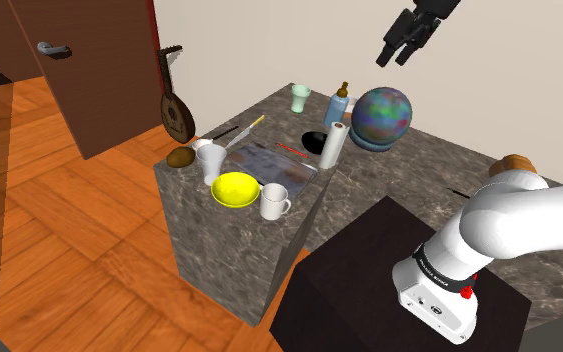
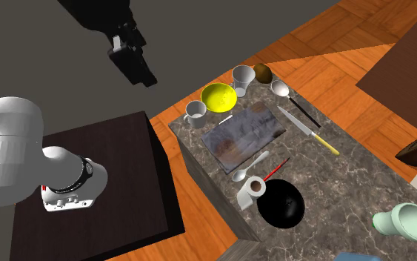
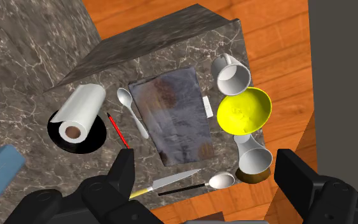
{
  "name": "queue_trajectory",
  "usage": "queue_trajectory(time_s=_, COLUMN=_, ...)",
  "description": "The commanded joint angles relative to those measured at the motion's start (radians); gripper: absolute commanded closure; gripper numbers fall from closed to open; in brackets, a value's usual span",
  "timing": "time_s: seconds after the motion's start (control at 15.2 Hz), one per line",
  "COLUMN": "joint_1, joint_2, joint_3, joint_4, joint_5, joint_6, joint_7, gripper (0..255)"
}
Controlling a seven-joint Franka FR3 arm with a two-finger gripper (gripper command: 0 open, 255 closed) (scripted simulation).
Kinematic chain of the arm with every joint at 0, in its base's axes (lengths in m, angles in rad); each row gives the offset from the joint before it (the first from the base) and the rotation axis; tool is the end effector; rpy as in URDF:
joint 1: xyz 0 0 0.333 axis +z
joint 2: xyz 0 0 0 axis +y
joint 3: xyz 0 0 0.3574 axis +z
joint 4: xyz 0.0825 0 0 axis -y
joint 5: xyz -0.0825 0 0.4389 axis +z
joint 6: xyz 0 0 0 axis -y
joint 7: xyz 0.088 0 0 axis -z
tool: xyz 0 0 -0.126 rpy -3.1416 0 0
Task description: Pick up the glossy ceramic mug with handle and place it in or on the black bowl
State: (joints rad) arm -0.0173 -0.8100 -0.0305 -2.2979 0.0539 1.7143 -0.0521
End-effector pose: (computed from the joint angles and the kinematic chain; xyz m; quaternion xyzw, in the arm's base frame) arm 0.3424 -0.0142 0.6548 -0.9929 -0.0048 -0.1144 0.0328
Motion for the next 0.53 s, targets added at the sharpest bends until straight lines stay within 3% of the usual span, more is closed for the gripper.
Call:
queue_trajectory(time_s=0.0, joint_1=0.000, joint_2=0.000, joint_3=0.000, joint_4=0.000, joint_5=0.000, joint_6=0.000, joint_7=0.000, gripper=0)
queue_trajectory(time_s=0.46, joint_1=0.016, joint_2=0.069, joint_3=0.100, joint_4=-0.146, joint_5=0.026, joint_6=0.187, joint_7=0.097, gripper=0)
